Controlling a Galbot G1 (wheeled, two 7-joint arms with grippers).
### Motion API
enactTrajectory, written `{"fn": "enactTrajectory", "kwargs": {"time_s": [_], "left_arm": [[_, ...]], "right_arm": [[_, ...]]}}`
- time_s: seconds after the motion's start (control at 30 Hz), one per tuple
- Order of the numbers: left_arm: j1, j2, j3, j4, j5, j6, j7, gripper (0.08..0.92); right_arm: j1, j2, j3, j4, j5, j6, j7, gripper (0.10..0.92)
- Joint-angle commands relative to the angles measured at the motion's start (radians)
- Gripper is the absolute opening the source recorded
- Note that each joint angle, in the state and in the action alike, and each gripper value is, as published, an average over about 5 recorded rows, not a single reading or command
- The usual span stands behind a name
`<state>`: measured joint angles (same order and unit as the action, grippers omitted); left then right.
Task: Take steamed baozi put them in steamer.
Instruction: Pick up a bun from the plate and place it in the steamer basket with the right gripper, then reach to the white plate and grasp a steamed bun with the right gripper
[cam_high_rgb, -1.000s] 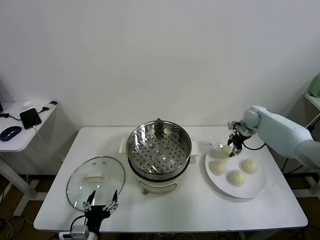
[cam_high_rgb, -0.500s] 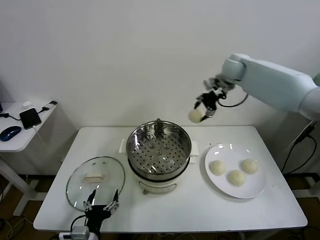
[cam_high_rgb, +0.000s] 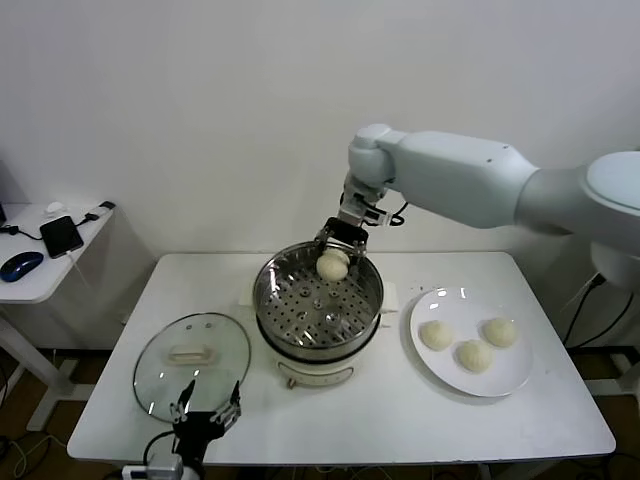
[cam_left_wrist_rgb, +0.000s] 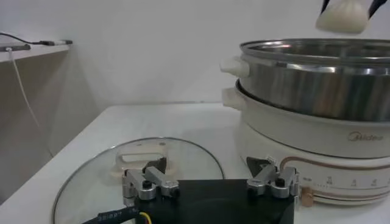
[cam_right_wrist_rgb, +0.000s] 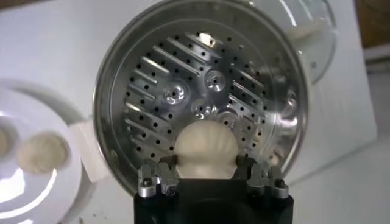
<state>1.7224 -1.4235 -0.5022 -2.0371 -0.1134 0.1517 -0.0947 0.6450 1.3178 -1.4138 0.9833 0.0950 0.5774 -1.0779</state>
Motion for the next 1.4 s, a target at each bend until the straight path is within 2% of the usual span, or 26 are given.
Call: {"fn": "enactTrajectory", "kwargs": {"time_s": [0.03, 0.27, 0.43, 0.53, 0.7, 0.83, 0.97, 1.07, 1.17, 1.27, 1.4], "left_arm": [[0.001, 0.001, 0.001, 0.001, 0.007, 0.001, 0.0, 0.823], [-0.005, 0.006, 0.005, 0.005, 0.005, 0.001, -0.006, 0.823], [-0.012, 0.008, 0.004, 0.009, 0.002, 0.0, -0.014, 0.823], [-0.014, 0.007, 0.004, 0.01, 0.001, 0.001, -0.016, 0.823], [-0.016, 0.005, 0.004, 0.008, 0.0, 0.002, -0.019, 0.823], [-0.012, -0.001, 0.003, -0.003, 0.002, 0.006, -0.02, 0.823], [0.001, -0.005, 0.01, -0.015, 0.008, 0.004, -0.018, 0.823], [0.009, -0.009, 0.018, -0.019, 0.016, 0.002, -0.018, 0.823], [0.012, -0.013, 0.022, -0.022, 0.022, 0.002, -0.018, 0.823], [0.012, -0.013, 0.021, -0.025, 0.021, 0.002, -0.018, 0.823], [0.01, -0.009, 0.014, -0.03, 0.015, 0.001, -0.018, 0.823]], "right_arm": [[-0.167, 0.112, 0.105, -0.196, -0.328, 0.216, 0.05, 0.669], [-0.219, 0.162, 0.148, -0.317, -0.357, 0.224, 0.082, 0.681], [-0.234, 0.197, 0.159, -0.385, -0.357, 0.231, 0.104, 0.767], [-0.236, 0.204, 0.156, -0.397, -0.347, 0.232, 0.105, 0.813], [-0.221, 0.182, 0.171, -0.358, -0.313, 0.228, 0.134, 0.822], [-0.129, 0.111, 0.166, -0.245, -0.17, 0.227, 0.047, 0.823], [0.039, 0.018, 0.036, -0.15, 0.129, 0.186, -0.064, 0.823], [0.194, -0.085, -0.147, -0.063, 0.419, 0.056, -0.102, 0.823], [0.319, -0.219, -0.336, 0.041, 0.597, -0.156, -0.093, 0.823], [0.403, -0.364, -0.474, 0.142, 0.637, -0.373, -0.04, 0.823], [0.423, -0.524, -0.584, 0.264, 0.59, -0.601, 0.067, 0.823]]}}
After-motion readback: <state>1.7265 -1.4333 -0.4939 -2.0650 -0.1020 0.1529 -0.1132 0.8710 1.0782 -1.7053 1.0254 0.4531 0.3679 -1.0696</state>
